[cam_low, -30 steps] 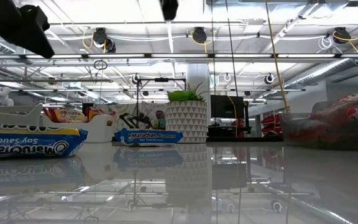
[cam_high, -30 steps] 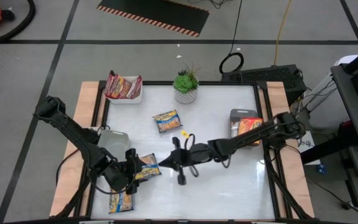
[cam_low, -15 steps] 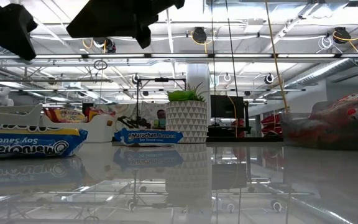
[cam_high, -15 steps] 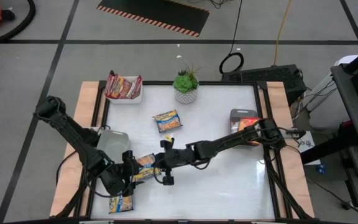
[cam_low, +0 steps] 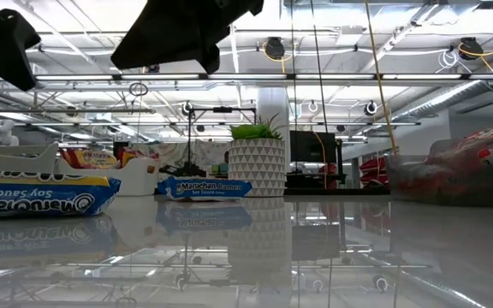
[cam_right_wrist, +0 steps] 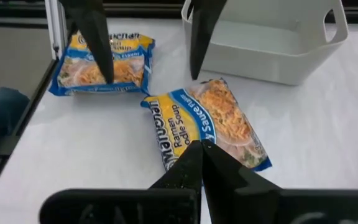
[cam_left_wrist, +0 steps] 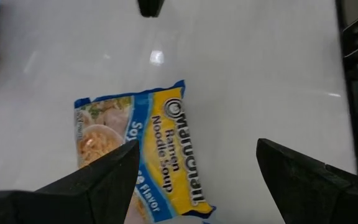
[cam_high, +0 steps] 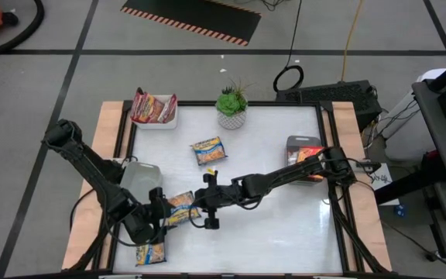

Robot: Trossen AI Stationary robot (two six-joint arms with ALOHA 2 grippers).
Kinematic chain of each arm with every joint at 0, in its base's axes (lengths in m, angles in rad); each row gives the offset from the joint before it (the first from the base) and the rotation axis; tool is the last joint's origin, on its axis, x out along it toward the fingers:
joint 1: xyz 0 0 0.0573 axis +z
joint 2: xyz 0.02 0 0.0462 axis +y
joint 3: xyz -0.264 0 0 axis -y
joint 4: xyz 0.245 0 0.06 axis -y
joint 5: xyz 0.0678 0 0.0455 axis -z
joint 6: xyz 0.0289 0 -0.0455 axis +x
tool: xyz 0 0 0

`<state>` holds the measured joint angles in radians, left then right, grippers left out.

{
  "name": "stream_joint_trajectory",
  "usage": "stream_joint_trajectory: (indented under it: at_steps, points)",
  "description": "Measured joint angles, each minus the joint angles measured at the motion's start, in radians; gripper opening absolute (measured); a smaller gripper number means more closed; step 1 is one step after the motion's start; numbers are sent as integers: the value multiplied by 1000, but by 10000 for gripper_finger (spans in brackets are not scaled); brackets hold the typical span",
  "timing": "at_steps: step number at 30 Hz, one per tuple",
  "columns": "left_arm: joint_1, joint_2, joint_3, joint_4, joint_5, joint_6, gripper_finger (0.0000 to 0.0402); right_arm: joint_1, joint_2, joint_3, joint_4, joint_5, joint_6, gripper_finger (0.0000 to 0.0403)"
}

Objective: Sort Maruchan noodles
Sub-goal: Put the middle blue noodle pack into the gray bin

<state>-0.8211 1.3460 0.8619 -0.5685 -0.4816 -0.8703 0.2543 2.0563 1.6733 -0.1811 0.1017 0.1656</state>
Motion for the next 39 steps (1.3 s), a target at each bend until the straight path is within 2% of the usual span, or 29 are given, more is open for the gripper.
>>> stream_joint_trajectory:
  at_steps: [11,18,22,25,32,35,39]
  points:
    - [16,0,0,-39,-1,-4,326,3,-1,-15,-21,-2,47,0]
    - [12,0,0,-42,-1,5,326,19,0,-27,-154,-50,35,7]
    - [12,0,0,-42,0,32,326,24,0,-27,-186,-110,103,45]
    - [19,0,0,-42,-2,63,326,25,7,-26,-111,-137,191,94]
    - [51,0,0,-41,-11,90,326,45,12,-26,-101,-135,220,204]
    - [66,0,0,-41,-11,110,326,45,30,-26,-81,-132,223,227]
    - [88,0,0,-39,-11,129,326,37,80,-26,-13,-132,218,232]
